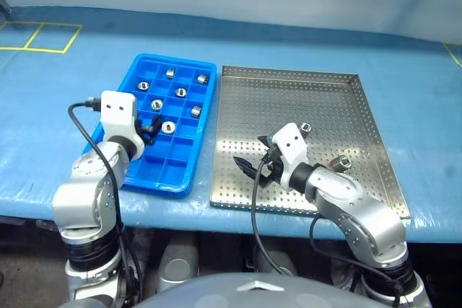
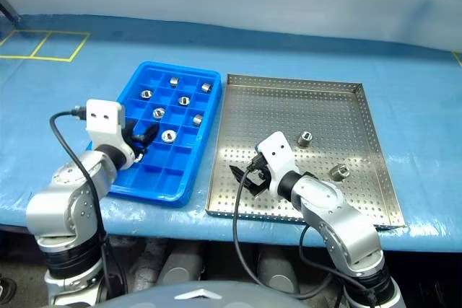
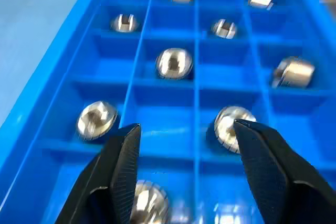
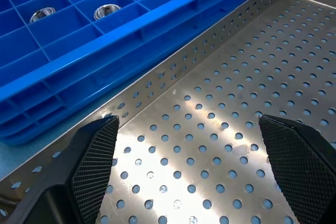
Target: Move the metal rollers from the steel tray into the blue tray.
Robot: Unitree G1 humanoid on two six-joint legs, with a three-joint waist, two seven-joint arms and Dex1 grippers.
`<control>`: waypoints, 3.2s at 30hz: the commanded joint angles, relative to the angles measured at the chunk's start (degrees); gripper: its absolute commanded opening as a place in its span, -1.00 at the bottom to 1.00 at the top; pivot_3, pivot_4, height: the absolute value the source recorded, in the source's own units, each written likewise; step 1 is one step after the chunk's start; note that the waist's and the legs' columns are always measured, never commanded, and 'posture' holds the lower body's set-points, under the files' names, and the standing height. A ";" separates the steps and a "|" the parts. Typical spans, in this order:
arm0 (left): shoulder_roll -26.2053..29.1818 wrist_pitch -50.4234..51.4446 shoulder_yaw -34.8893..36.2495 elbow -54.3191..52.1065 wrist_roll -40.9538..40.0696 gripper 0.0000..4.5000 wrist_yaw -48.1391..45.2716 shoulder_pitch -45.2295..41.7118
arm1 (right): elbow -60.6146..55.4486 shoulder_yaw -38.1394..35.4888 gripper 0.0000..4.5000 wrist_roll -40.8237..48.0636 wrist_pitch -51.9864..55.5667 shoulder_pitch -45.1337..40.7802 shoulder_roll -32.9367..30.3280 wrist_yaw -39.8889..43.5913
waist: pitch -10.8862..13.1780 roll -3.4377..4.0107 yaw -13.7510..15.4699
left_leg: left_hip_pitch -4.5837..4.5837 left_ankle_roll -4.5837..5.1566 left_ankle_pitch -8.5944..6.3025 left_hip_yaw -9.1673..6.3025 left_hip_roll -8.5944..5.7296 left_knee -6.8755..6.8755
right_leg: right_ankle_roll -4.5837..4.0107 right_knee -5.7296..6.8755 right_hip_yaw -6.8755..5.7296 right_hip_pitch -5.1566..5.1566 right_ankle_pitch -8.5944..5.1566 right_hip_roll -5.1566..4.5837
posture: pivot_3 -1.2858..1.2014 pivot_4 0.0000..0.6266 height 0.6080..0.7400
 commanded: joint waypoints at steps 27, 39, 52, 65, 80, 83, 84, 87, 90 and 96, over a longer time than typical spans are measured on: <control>4.83 -23.08 -24.37 11.80 -8.36 0.37 -21.40 -3.13 | -5.86 -10.98 1.00 -1.97 12.72 12.47 -1.02 -8.86 | -0.04 0.10 -7.67 | 0.02 0.07 -0.03 0.12 -0.01 -0.01 | 0.28 0.00 0.19 -0.06 -0.17 0.04 | -0.05 -0.52 1.00; 10.92 -21.34 -26.47 8.69 -10.27 0.39 -25.93 -1.35 | -1.86 -10.66 0.82 -3.61 12.48 8.51 -0.31 -9.11 | -0.03 0.10 -7.49 | 0.00 0.07 -0.04 0.11 -0.01 -0.06 | 0.28 -0.01 0.18 -0.09 -0.17 0.04 | -0.02 -0.52 1.00; 12.19 -20.33 -23.94 5.40 -14.30 0.39 -25.86 0.99 | -2.86 -10.20 -0.24 -4.30 11.69 2.63 0.15 -9.70 | -0.01 0.13 -7.11 | 0.00 0.08 -0.03 0.12 0.00 -0.06 | 0.28 0.00 0.18 -0.10 -0.17 0.04 | 0.02 -0.52 1.00; 19.08 -20.11 -8.32 -4.80 -20.70 0.39 -23.96 9.37 | 11.84 0.28 -0.24 -8.07 5.89 -21.23 8.37 -9.67 | 0.04 0.15 -5.65 | -0.03 0.07 -0.03 0.13 0.05 -0.21 | -0.02 -0.02 0.15 -0.20 -0.07 0.07 | 0.11 -0.52 1.00; 20.39 -21.04 13.93 -18.87 -31.15 0.39 -19.66 33.13 | 19.70 11.51 -0.24 -2.33 0.94 -30.87 12.03 7.65 | 0.09 0.18 -0.47 | -0.02 0.06 -0.04 0.11 0.14 -0.39 | -0.28 -0.06 -0.03 -0.25 -0.19 0.04 | 0.29 -0.52 1.00; 19.67 -21.94 16.03 -20.36 -31.45 0.39 -18.67 37.66 | 22.43 14.73 -0.24 -2.98 -0.86 -31.28 12.20 10.49 | 0.09 0.19 0.69 | -0.01 0.06 -0.04 0.09 0.15 -0.40 | -0.32 -0.04 -0.06 -0.22 -0.22 0.04 | 0.31 -0.52 1.00; 19.60 -22.21 16.50 -20.67 -31.39 0.39 -18.42 38.90 | 23.19 15.38 -0.24 -3.04 -1.32 -31.38 12.56 11.11 | 0.10 0.19 1.03 | 0.01 0.06 -0.04 0.09 0.15 -0.40 | -0.33 -0.04 -0.06 -0.22 -0.22 0.05 | 0.31 -0.52 1.00; 18.64 -23.34 17.86 -21.42 -31.93 0.39 -17.63 42.66 | 26.66 17.71 -0.24 -4.10 -3.03 -32.22 14.62 11.95 | 0.11 0.21 1.61 | 0.02 0.06 -0.04 0.10 0.17 -0.40 | -0.38 -0.02 -0.06 -0.25 -0.28 0.07 | 0.34 -0.52 1.00; 18.01 -24.42 18.03 -21.89 -32.37 0.39 -17.07 44.89 | 29.56 19.06 -0.24 -5.24 -4.59 -32.91 16.33 12.52 | 0.12 0.23 2.28 | 0.02 0.06 -0.04 0.07 0.19 -0.42 | -0.57 -0.02 -0.09 -0.26 -0.44 0.10 | 0.36 -0.52 1.00; 17.80 -25.90 17.14 -22.14 -32.16 0.39 -15.97 46.77 | 35.03 19.60 -0.24 -7.17 -7.78 -33.98 18.73 13.21 | 0.13 0.24 3.38 | 0.01 0.05 -0.04 0.07 0.17 -0.42 | -0.50 -0.02 -0.12 -0.25 -0.51 0.08 | 0.37 -0.52 1.00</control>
